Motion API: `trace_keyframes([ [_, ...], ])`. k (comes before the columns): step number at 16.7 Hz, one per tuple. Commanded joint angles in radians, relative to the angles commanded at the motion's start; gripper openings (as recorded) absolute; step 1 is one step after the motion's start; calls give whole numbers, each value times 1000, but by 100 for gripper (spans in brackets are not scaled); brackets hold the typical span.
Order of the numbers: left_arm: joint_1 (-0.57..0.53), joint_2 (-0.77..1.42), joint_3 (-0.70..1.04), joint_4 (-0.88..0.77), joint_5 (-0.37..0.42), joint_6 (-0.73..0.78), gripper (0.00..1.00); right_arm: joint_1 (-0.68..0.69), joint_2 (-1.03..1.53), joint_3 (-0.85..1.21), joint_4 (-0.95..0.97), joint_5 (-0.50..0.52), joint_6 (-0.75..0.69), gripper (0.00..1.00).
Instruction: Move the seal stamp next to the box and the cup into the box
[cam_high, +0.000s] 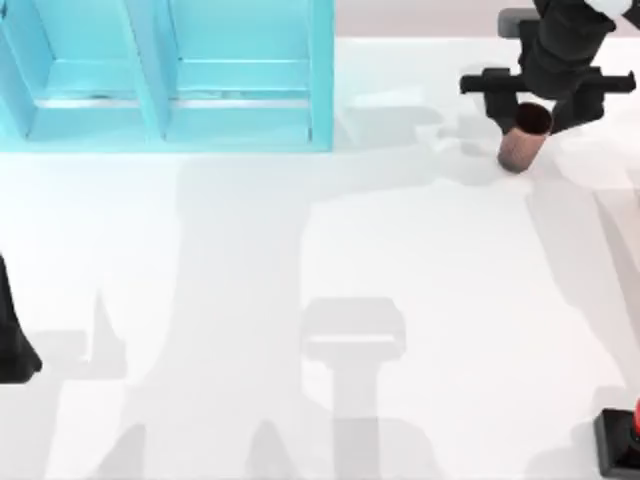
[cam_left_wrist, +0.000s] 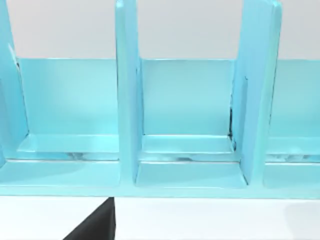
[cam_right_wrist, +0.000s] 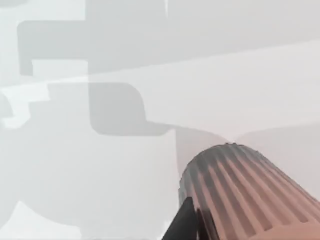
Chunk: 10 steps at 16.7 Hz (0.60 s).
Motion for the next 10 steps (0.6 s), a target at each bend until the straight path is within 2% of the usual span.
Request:
trace_keyframes([
  [10, 0, 0, 0, 0, 0, 0, 100, -156, 81, 479, -397, -30, -160, 0],
])
